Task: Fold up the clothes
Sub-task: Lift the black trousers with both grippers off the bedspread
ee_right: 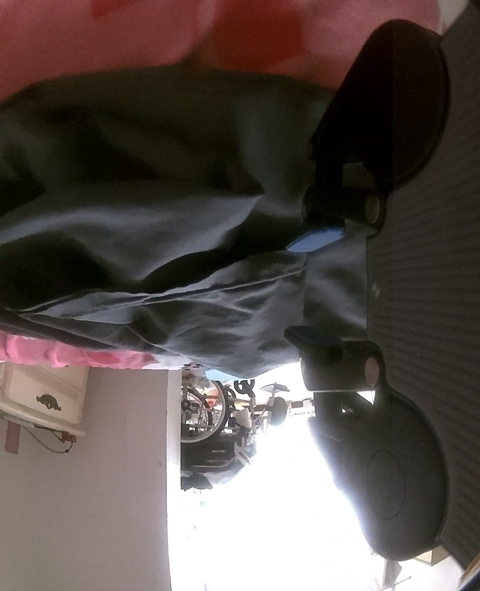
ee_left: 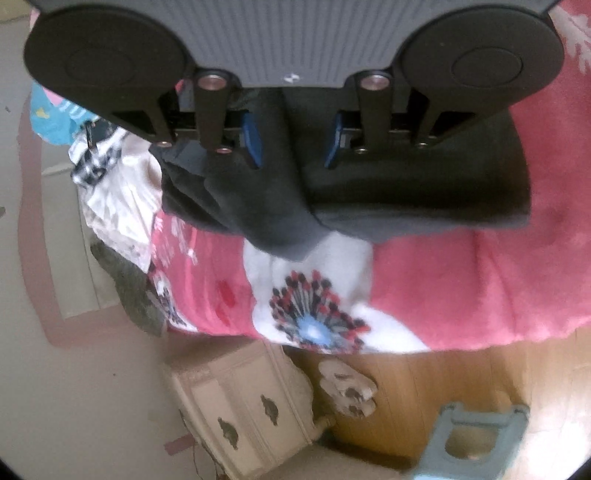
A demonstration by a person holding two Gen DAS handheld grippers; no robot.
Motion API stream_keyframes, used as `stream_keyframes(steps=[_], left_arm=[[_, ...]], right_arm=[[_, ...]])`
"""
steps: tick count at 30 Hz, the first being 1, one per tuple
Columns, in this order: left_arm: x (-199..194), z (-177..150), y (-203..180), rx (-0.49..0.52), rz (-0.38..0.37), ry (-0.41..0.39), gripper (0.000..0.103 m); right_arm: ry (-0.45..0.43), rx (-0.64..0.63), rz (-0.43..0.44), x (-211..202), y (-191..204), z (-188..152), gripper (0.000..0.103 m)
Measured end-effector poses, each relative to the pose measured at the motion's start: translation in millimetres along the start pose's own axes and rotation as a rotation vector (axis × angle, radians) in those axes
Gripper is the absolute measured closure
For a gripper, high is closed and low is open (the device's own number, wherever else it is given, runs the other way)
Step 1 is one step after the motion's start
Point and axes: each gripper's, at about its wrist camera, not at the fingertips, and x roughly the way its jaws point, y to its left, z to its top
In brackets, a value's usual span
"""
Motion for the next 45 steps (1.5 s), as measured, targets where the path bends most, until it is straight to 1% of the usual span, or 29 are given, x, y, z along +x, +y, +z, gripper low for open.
stream_keyframes(steps=[1,3,4,6,7,11,13,14,15,17,19,21,23,25,28,32,33,37,41,45], left_arm=[[-0.1,0.9,-0.5,0.003,-0.004,-0.009,0.069],[0.1,2.3,-1.9,0.013,-0.016,-0.017,0.073],[1.2,2.4,-3.2,0.021,-0.017,-0.018,0.079],[4.5,2.0,-6.4,0.042,-0.013,-0.014,0.088],[6.2,1.8,-7.9,0.053,-0.011,-0.013,0.099],[11.0,-0.7,-17.9,0.100,-0.021,-0.006,0.100],[14.7,-2.7,-23.2,0.132,-0.012,0.013,0.100],[17.1,-3.9,-26.0,0.149,-0.011,0.028,0.100],[19.8,-5.1,-28.7,0.168,-0.009,0.047,0.100],[26.3,-9.2,-32.9,0.203,-0.011,0.091,0.100],[30.5,-13.1,-33.6,0.208,-0.032,0.126,0.099],[33.1,-14.5,-30.0,0.164,-0.076,0.153,0.094],[35.2,-15.2,-24.1,0.098,-0.113,0.170,0.079],[38.4,-14.9,-16.9,0.010,-0.150,0.190,0.073],[43.3,-15.4,-6.2,-0.110,-0.223,0.201,0.072],[52.9,-18.4,2.6,-0.228,-0.291,0.224,0.064],[56.2,-19.7,4.4,-0.256,-0.305,0.234,0.063],[66.8,-26.0,7.9,-0.344,-0.352,0.264,0.059],[74.7,-31.7,14.1,-0.433,-0.392,0.263,0.058],[82.8,-36.3,20.9,-0.503,-0.426,0.266,0.058]], right_arm=[[-0.009,-0.005,-0.014,1.3,0.7,0.5,0.059],[-0.028,-0.015,-0.043,3.8,2.2,1.5,0.059],[-0.037,-0.019,-0.057,5.1,3.0,2.1,0.059],[-0.055,-0.029,-0.085,7.6,4.5,3.1,0.059],[-0.064,-0.034,-0.099,8.9,5.2,3.6,0.059],[-0.052,-0.004,-0.079,21.8,-5.7,6.4,0.060],[-0.046,0.018,-0.060,26.4,-8.8,7.0,0.073],[-0.035,0.031,-0.040,27.8,-9.7,7.5,0.089],[-0.022,0.044,-0.013,27.9,-10.5,7.7,0.096],[-0.012,0.074,0.042,22.4,-9.6,5.9,0.098],[-0.005,0.116,0.111,19.1,-8.1,6.0,0.099],[-0.001,0.171,0.183,18.0,-9.1,6.8,0.100],[0.006,0.229,0.237,17.1,-11.2,7.4,0.100],[0.015,0.287,0.286,16.6,-13.7,7.7,0.100],[0.030,0.372,0.360,17.2,-17.3,6.6,0.100],[0.041,0.430,0.425,15.6,-16.0,5.4,0.100],[0.042,0.440,0.440,15.3,-15.1,5.0,0.100],[0.041,0.475,0.482,15.6,-12.1,3.9,0.100],[0.044,0.509,0.514,17.9,-12.8,2.9,0.100],[0.057,0.533,0.519,19.9,-13.6,0.5,0.100]])
